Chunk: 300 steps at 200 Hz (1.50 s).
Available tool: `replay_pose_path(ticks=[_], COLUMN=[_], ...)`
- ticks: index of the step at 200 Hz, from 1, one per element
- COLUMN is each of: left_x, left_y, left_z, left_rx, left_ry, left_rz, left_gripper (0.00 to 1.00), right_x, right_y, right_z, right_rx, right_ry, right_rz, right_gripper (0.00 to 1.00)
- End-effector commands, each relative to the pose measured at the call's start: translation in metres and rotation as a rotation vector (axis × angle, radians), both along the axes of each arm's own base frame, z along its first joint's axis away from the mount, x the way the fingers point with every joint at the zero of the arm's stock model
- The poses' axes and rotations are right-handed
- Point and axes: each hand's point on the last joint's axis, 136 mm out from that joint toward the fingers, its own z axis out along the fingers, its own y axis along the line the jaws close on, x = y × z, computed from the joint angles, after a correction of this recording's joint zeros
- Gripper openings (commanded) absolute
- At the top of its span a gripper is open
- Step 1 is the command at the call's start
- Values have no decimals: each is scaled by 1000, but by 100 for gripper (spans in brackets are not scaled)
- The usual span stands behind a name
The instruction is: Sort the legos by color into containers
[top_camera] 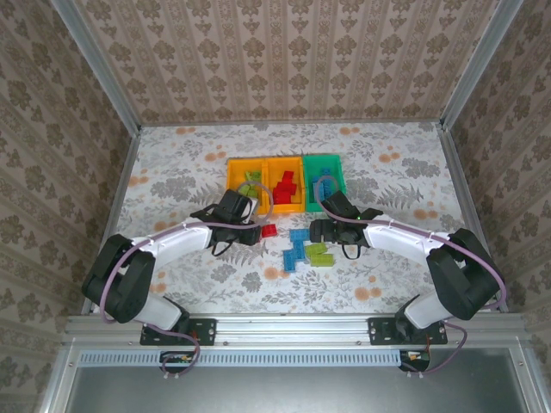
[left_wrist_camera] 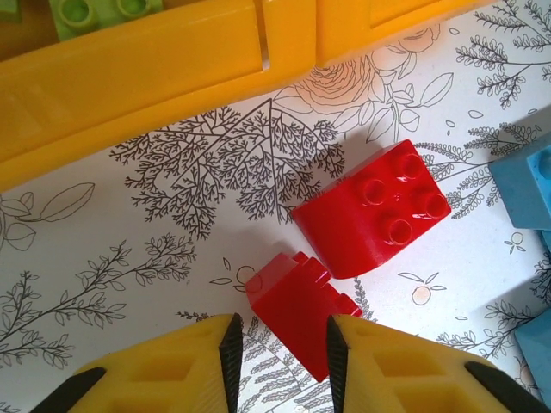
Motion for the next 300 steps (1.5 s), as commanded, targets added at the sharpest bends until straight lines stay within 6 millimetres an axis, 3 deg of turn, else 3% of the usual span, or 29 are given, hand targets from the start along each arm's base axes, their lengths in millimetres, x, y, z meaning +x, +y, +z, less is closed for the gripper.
replay_pose_path(ticks=[1, 38, 84, 125, 177, 252, 300], left_x=[-3, -3, -7, -6, -1, 5, 2], left_y=[2, 2, -16, -19, -18, -16, -12], left_z=[6, 7, -3, -20, -20, -26, -26], left_rx=[-13, -1, -7, 4, 18, 55, 71], left_ry=[-5, 2, 41, 98, 92, 104, 103], left_rz=[16, 13, 4, 49, 75, 101, 97], left_gripper=[43, 59, 62, 58, 51, 51, 38], right_x=[1, 2, 2, 0, -1, 0, 0], right_y=[-2, -1, -1, -4, -5, -6, -7], right_z=[5, 4, 2, 1, -2, -3, -4], right_rx=[-26, -23, -24, -35, -38, -46, -50], right_ry=[-12, -11, -9, -7, -4, -5, -5], right_rz=[6, 7, 6, 6, 3, 5, 4], right_gripper=[95, 95, 95, 95, 95, 96, 96])
